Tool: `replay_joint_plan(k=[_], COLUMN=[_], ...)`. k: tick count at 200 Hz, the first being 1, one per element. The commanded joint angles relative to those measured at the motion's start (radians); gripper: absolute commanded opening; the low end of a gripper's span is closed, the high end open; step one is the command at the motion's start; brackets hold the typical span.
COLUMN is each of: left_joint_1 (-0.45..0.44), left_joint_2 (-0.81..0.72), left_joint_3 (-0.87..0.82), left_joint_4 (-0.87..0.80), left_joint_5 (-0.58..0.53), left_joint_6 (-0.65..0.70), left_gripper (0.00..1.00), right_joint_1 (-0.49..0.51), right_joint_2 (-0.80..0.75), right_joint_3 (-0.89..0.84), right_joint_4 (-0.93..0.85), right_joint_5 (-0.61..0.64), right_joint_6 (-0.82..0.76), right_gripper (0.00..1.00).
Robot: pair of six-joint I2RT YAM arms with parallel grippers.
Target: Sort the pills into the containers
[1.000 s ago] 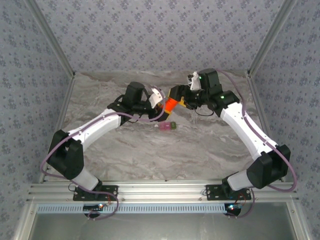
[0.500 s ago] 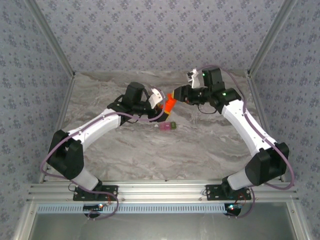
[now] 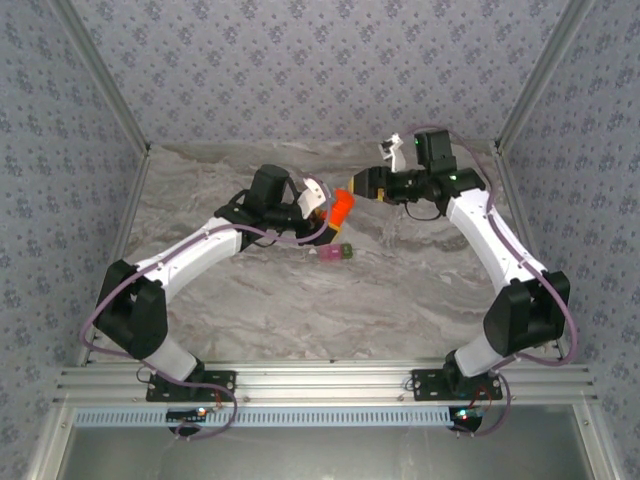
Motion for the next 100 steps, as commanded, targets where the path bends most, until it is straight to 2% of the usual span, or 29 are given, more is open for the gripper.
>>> replay_joint_plan(k=[1,26,100], left_joint_1=[0.004,0.01,0.01], left_joint_2=[-0.012,0.014,0.018], left_joint_3=[0.066,0.116,0.117], left_joint_4=[-0.038,-0.119,-0.093], left_joint_5=[0.048,0.069,0.08], left_joint_6=[0.069,0.098,0.074], left_gripper=[0.0,0.0,0.0], right_joint_1=[-0.01,0.021,0.081], right_joint_2=[-0.049,-0.081,-0.114], right_joint_3=[-0.033,-0.045,-0.018], right_joint_4=[0.02,0.044,0.055], right_joint_5=[0.032,0.049,0.075], right_joint_6=[0.228,0.298,0.324], right_gripper=[0.68,0.71,0.73])
